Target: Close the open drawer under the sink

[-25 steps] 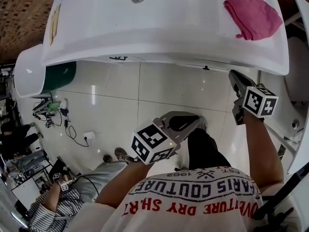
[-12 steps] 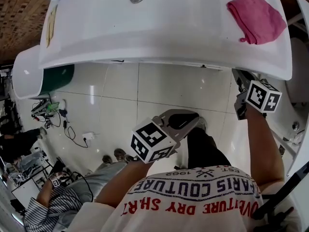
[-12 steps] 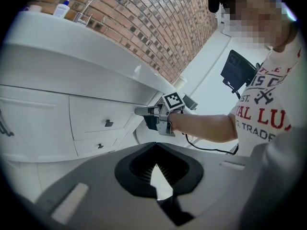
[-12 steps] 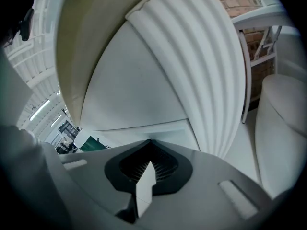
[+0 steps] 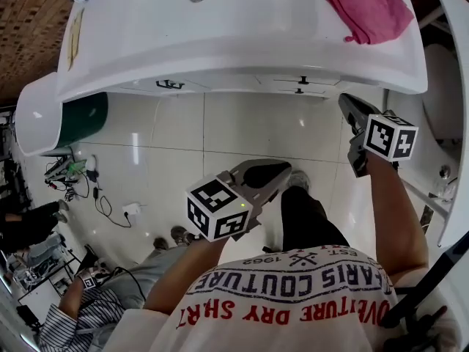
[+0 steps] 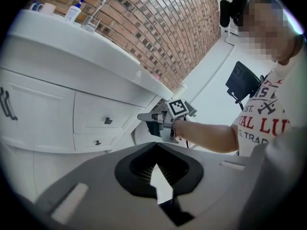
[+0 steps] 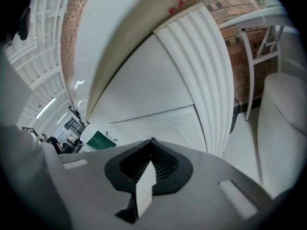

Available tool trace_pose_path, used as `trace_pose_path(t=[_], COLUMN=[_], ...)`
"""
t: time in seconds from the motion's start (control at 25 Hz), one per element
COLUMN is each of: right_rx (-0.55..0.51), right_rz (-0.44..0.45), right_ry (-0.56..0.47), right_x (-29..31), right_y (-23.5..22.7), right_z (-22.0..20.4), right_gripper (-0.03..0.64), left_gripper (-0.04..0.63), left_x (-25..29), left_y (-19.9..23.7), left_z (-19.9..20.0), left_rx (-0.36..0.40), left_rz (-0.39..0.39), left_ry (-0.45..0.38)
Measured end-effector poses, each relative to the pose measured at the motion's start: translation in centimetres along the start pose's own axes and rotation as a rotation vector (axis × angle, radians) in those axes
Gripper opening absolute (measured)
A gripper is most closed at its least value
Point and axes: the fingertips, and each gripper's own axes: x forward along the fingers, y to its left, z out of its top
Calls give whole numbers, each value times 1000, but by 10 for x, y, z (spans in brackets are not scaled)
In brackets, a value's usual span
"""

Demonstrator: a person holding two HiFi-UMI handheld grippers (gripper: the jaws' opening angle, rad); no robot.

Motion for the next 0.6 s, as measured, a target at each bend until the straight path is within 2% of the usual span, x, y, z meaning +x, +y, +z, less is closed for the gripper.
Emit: trace_pose_path(t=[0.16,0.36,0.48,0.6], right_rx=[-132,-270,-348,-394], right_rz=[42,103,125,161], right_ry=[41,69,54,39], right_x=[-45,-121,-174,-235], right_y=[38,103,150,208], right_z=[-45,-115,-164,-229], right_gripper=[9,8,8,8], left_gripper=[-8,-8,-8,-8], left_x=[-14,-45,-77,-126], left_y=[-29,-88,-140,-202], left_z=[-19,-58,-95,-151], left_rx=[-23,29,88,136], left_rz=[-32,-54,-71,-63], left_ry=[-51,-81,-113,-142])
